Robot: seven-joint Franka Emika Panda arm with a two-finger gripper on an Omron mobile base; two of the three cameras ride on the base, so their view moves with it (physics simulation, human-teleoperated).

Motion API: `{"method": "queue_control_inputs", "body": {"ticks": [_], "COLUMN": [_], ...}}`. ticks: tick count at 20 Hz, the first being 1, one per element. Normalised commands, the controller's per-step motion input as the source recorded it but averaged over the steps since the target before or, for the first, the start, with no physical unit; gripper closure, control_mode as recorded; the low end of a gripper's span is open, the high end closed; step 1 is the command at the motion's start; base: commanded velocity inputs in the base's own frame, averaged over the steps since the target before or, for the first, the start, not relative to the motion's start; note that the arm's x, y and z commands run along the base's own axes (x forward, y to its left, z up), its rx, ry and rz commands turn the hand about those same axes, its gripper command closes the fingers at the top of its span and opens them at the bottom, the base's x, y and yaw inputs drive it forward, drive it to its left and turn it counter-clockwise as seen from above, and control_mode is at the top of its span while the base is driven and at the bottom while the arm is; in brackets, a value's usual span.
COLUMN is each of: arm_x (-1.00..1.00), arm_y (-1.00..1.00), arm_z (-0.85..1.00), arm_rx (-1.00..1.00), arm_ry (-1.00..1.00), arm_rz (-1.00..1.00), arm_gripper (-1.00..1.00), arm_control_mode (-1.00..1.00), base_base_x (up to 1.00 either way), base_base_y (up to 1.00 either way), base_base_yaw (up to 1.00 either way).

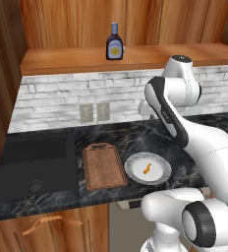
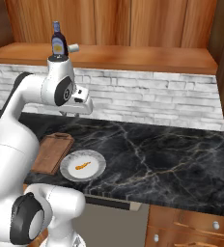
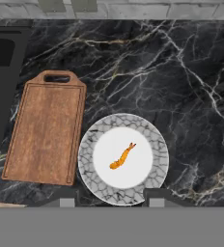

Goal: Pick the shrimp from the plate and place it on the cutting board. Then pick the condiment bottle from the cabinet and place it next to the cutting board.

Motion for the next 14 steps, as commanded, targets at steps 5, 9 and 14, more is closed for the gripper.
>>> {"method": "queue_control_inputs", "body": {"ticks": [5,9,14], "arm_x": [-0.07,-0.19,-0.19], "arm_y": [0.0,0.0,0.0], "arm_z": [-0.11,-0.33,-0.32], "arm_rx": [0.0,0.0,0.0], "arm_ry": [0.01,0.03,0.02], "arm_rz": [0.0,0.0,0.0], "arm_gripper": [-1.0,-1.0,-1.0], "arm_control_mode": [-1.0,-1.0,-1.0], "base_base_x": [0.0,0.0,0.0], "base_base_y": [0.0,0.0,0.0], "base_base_yaw": [0.0,0.0,0.0]}}
